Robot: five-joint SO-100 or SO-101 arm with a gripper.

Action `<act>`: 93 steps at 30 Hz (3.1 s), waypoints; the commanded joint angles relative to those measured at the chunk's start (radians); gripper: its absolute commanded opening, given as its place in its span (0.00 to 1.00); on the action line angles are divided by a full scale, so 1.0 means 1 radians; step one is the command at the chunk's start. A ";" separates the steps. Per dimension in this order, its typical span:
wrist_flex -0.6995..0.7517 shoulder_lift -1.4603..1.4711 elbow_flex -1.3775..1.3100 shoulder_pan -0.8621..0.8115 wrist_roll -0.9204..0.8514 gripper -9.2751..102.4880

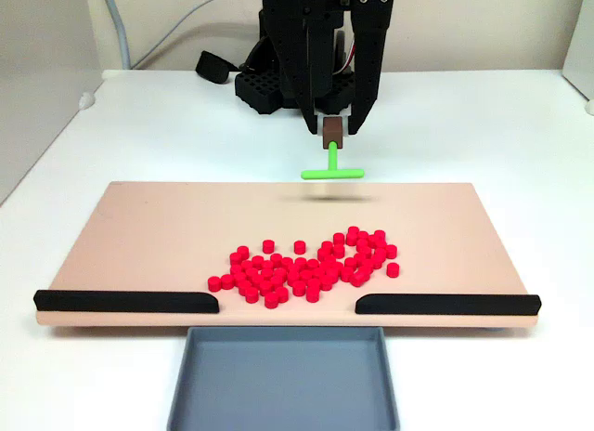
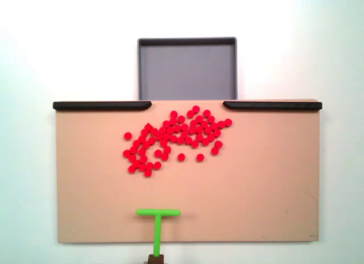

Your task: Push granules from bottom to the grey container

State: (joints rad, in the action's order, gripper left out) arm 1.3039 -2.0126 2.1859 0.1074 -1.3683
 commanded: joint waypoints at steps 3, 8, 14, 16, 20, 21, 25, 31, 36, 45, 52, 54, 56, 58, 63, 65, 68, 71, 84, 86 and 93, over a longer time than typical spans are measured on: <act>-0.023 0.006 -0.003 0.015 -0.002 0.08; -0.032 0.011 0.000 0.021 -0.012 0.08; -0.066 0.011 0.018 0.023 -0.020 0.08; -0.066 0.017 0.020 0.025 -0.018 0.08; -0.094 0.023 0.026 0.021 -0.025 0.08; -0.095 0.023 0.028 0.020 -0.031 0.08; -0.095 0.031 0.037 0.018 -0.032 0.08; -0.129 0.061 0.038 0.018 -0.044 0.08; -0.130 0.074 0.037 0.012 -0.048 0.08; -0.160 0.098 0.026 0.002 -0.052 0.08; -0.192 0.124 0.023 -0.005 -0.052 0.08; -0.207 0.137 0.023 -0.006 -0.055 0.08; -0.207 0.141 0.020 -0.009 -0.057 0.08; -0.207 0.146 0.018 -0.012 -0.063 0.08; -0.207 0.164 0.012 -0.025 -0.074 0.08; -0.207 0.176 0.005 -0.025 -0.074 0.08; -0.207 0.192 -0.008 -0.026 -0.074 0.08; -0.207 0.212 -0.025 -0.026 -0.069 0.08; -0.207 0.301 -0.107 -0.034 -0.060 0.08; -0.207 0.321 -0.127 -0.037 -0.058 0.08; -0.207 0.391 -0.201 -0.044 -0.055 0.08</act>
State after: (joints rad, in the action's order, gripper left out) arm 1.1014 -1.6490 2.0080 0.0690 -1.4343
